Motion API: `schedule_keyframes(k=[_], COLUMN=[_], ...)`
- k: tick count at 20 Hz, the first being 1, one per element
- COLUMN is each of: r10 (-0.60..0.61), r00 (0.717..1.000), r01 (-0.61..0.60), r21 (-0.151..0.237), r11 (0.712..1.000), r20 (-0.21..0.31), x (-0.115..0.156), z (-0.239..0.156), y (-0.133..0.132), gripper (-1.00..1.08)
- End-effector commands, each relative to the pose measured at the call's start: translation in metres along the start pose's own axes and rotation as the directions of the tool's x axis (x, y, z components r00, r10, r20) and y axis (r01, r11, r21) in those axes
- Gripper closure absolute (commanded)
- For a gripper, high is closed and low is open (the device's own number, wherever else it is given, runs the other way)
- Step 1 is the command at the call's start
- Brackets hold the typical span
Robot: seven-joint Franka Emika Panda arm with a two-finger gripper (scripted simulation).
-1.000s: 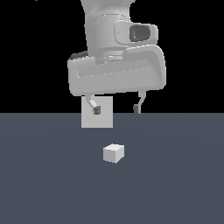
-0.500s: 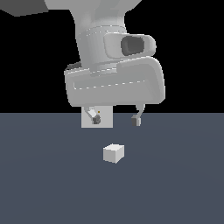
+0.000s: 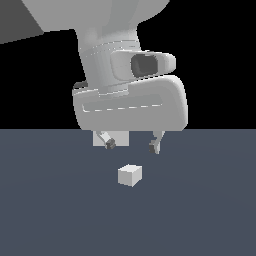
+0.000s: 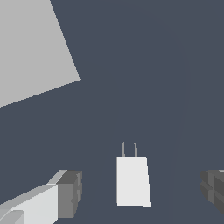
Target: Plug the charger into the wall socket.
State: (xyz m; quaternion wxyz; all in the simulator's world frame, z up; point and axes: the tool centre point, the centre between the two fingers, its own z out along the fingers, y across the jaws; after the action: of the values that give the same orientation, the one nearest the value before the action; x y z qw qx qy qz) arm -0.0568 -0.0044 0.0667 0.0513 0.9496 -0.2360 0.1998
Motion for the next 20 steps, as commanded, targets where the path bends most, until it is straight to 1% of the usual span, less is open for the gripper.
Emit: schedule_keyframes(k=[1, 12, 20], r10=[0.011, 0.017, 0.018], r00=[1.0, 1.0, 1.0], r01=[-0.011, -0.017, -0.018], r21=[-0.003, -0.004, -0.003], r11=[1.0, 1.0, 1.0], r20=[-0.01, -0.012, -0.01], x=[-0.001, -0.003, -0.016], z=[0.002, 0.006, 0.032], y=[0.0, 0.0, 0.0], gripper=[-0.92, -0.92, -0.92])
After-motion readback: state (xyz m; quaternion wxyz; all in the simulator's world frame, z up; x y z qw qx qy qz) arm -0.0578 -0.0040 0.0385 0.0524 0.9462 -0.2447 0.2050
